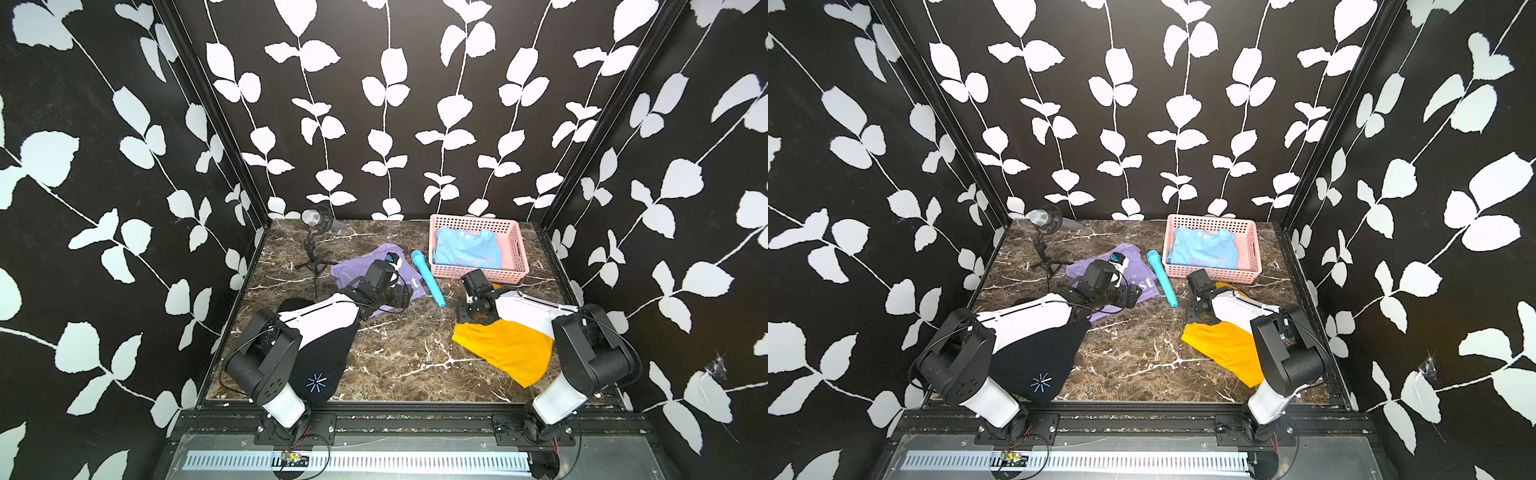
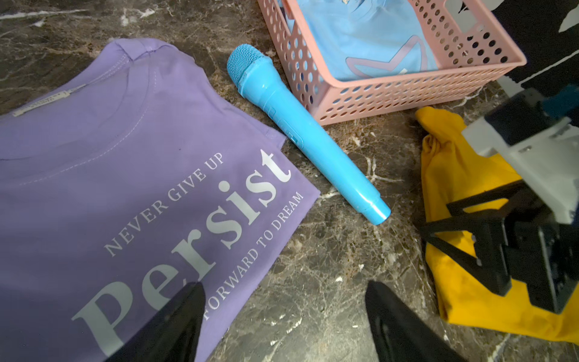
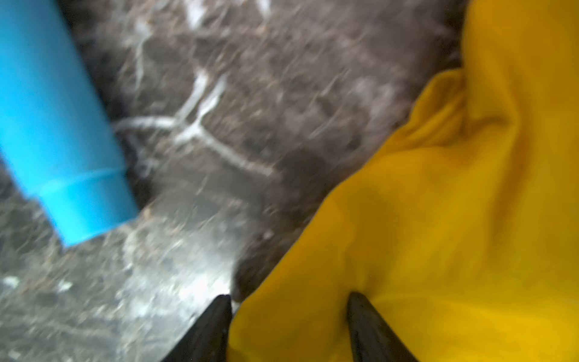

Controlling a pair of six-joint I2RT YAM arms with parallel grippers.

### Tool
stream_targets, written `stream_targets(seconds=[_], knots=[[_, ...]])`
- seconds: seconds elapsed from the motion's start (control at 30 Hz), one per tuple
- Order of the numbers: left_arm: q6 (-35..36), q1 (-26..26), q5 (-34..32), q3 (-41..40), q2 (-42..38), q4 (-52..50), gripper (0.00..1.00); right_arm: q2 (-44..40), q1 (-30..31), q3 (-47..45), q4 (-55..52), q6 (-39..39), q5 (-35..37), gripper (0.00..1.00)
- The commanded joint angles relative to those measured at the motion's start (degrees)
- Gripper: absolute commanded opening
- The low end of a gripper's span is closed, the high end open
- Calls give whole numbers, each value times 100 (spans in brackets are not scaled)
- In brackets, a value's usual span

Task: Put the folded t-shirts into the basket
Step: Pick up the T-shirt from the center of the board.

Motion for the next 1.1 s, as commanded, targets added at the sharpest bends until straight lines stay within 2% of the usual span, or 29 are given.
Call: stream_targets(seconds=[0.0,0.13,0.3,0.43,0.53,0.67,0.8,0.97,1.07], knots=[[101,-27,-140,-117,-281,-85,84,-20,461,-330,-578,35,-649,56],[148,-27,-32,-80,-197,-198,84,-133,827,-381,-778,-254,-1200,57],[100,-396,220,182,81,-266,84,-1001,624,-388,-676,-290,-1448,72],[151,-830,193,588,473,-246,84,-1436,7,-288,-737,-336,-1398,77],[101,-1176,167,935,829,-253,83,-1672,-831,-304,-760,-352,-1105,78],[-65,-1503,151,1215,1233,-158,80,-1821,-1692,-300,-699,-316,-325,79],[-226,-1611,179,1577,1769,-188,76,-1794,-2366,-274,-535,-333,426,81],[-323,-1623,252,2150,2318,-328,73,-1415,-3113,-152,-387,-380,293,81],[-488,-1630,293,2412,2636,-378,73,-1127,-3362,-93,-321,-368,200,82]])
